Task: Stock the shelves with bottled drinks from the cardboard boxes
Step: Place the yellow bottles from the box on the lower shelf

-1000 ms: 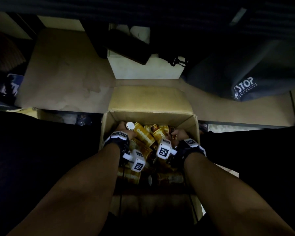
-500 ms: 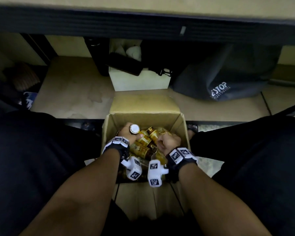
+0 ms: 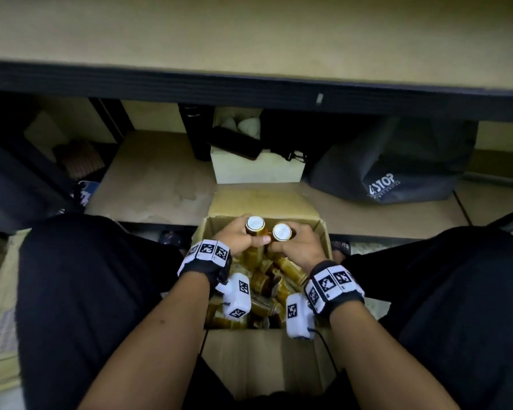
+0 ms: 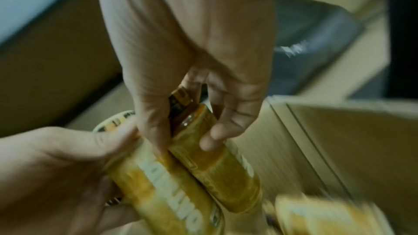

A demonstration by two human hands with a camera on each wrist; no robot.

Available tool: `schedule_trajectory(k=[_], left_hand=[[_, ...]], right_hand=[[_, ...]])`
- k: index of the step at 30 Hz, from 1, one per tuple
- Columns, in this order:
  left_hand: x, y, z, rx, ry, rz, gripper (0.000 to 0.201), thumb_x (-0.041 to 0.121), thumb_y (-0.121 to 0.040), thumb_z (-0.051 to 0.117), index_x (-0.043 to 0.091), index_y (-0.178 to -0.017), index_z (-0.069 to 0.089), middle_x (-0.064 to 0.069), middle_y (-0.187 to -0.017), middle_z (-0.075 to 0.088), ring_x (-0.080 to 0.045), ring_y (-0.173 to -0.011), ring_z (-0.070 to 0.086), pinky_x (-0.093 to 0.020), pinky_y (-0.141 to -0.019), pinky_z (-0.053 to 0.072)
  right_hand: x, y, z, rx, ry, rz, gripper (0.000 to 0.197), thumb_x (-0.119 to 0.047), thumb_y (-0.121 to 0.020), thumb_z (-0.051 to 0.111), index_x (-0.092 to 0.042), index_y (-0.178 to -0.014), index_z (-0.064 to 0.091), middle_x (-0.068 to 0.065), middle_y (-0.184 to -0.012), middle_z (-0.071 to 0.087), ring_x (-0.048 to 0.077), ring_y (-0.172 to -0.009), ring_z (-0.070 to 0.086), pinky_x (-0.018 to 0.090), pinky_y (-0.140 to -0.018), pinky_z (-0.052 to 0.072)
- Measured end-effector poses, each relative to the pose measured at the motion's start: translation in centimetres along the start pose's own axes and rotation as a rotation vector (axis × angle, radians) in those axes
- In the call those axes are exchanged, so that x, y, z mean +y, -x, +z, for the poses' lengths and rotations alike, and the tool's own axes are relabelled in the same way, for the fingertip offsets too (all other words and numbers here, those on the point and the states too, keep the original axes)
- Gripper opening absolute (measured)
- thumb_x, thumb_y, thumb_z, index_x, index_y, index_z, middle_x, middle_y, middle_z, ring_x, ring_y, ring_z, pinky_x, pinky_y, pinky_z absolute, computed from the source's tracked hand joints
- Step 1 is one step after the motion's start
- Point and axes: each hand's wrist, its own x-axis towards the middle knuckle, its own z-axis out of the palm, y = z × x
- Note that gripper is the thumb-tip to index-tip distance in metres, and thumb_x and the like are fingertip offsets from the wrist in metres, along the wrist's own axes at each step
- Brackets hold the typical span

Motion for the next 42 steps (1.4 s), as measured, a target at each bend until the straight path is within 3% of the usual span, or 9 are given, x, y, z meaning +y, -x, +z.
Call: schedule_trajectory(k=[5, 9, 13, 18, 21, 27, 31, 39, 42], left_hand=[[6.8, 2.4, -3.1, -0.063, -0.065, 0.228, 0.032, 0.037, -0.079, 0.073, 0.022, -0.105, 0.064, 0.005, -0.105, 0.071, -0.013, -0.104, 0.065, -0.035, -0.098, 0.047], [12.6, 5.4, -4.4, 0.040, 0.047, 0.450, 0.027, 0.031, -0.086, 0.068, 0.014, -0.106, 0.062, 0.006, -0.102, 0.070, -0.010, -0.101, 0.065, -0.029, -0.091, 0.050], [18.8, 8.5, -5.3, 0.241, 0.124, 0.672, 0.011, 0.029, -0.093, 0.057, 0.018, -0.093, 0.059, 0.008, -0.085, 0.064, -0.002, -0.082, 0.063, -0.016, -0.074, 0.050], [26.5, 11.0, -7.3, 0.409, 0.086, 0.910, 0.012, 0.036, -0.089, 0.061, 0.025, -0.088, 0.059, 0.010, -0.081, 0.062, -0.006, -0.080, 0.062, -0.024, -0.075, 0.052], [29.7, 11.1, -8.8, 0.546, 0.011, 1.036, 0.021, 0.047, -0.082, 0.062, 0.027, -0.088, 0.058, 0.012, -0.081, 0.062, -0.006, -0.080, 0.061, -0.026, -0.076, 0.052], [31.0, 7.2, -11.2, 0.759, -0.232, 0.890, 0.046, 0.065, -0.072, 0.062, 0.023, -0.092, 0.062, 0.011, -0.084, 0.067, -0.011, -0.086, 0.064, -0.042, -0.081, 0.054], [32.2, 5.3, -12.1, 0.672, -0.247, 0.896, 0.044, 0.061, -0.072, 0.064, 0.023, -0.094, 0.062, 0.009, -0.088, 0.070, -0.009, -0.086, 0.066, -0.041, -0.079, 0.056], [35.7, 0.4, -16.8, 0.522, -0.450, 0.737, 0.033, 0.048, -0.078, 0.071, 0.022, -0.093, 0.057, 0.010, -0.081, 0.063, -0.009, -0.077, 0.061, -0.027, -0.065, 0.049], [36.0, -1.8, -18.5, 0.459, -0.739, 0.634, 0.040, 0.046, -0.077, 0.073, 0.030, -0.107, 0.052, 0.008, -0.099, 0.066, -0.014, -0.092, 0.062, -0.031, -0.078, 0.050]], right_hand=[[-4.4, 1.2, -2.8, 0.077, -0.072, -0.268, 0.049, -0.051, -0.062, 0.082, -0.035, -0.106, 0.070, -0.015, -0.095, 0.074, 0.007, -0.092, 0.069, 0.041, -0.086, 0.057], [-10.2, 4.7, -5.8, 0.257, -0.212, -0.556, 0.036, -0.037, -0.076, 0.079, -0.025, -0.109, 0.072, -0.012, -0.097, 0.074, 0.002, -0.095, 0.068, 0.034, -0.088, 0.056], [-15.8, 7.2, -8.0, 0.405, -0.486, -0.758, 0.029, -0.022, -0.083, 0.076, -0.013, -0.110, 0.071, -0.001, -0.098, 0.074, 0.011, -0.095, 0.069, 0.031, -0.087, 0.055], [-22.5, 8.8, -11.5, 0.461, -0.536, -0.987, 0.019, -0.016, -0.084, 0.075, -0.008, -0.101, 0.072, 0.003, -0.090, 0.073, 0.016, -0.085, 0.068, 0.028, -0.077, 0.056], [-25.6, 8.0, -13.8, 0.516, -0.526, -1.047, 0.016, -0.023, -0.084, 0.074, -0.011, -0.096, 0.072, -0.008, -0.077, 0.067, 0.008, -0.068, 0.060, 0.027, -0.063, 0.050], [-28.5, 2.7, -16.2, 0.359, -0.302, -0.917, 0.016, -0.035, -0.084, 0.073, -0.022, -0.092, 0.071, -0.010, -0.067, 0.067, 0.004, -0.054, 0.056, 0.025, -0.051, 0.045], [-30.3, 0.7, -16.7, 0.180, -0.203, -0.902, 0.023, -0.030, -0.091, 0.067, -0.010, -0.101, 0.069, 0.009, -0.070, 0.061, 0.017, -0.043, 0.048, 0.027, -0.039, 0.039], [-34.6, -3.6, -17.2, 0.007, -0.050, -0.752, 0.031, -0.029, -0.097, 0.057, -0.014, -0.124, 0.057, 0.007, -0.089, 0.062, 0.015, -0.055, 0.054, 0.027, -0.048, 0.050], [-36.1, -5.7, -17.3, -0.019, -0.044, -0.714, 0.031, -0.027, -0.097, 0.057, -0.014, -0.125, 0.055, 0.009, -0.090, 0.061, 0.016, -0.057, 0.053, 0.029, -0.050, 0.052]])
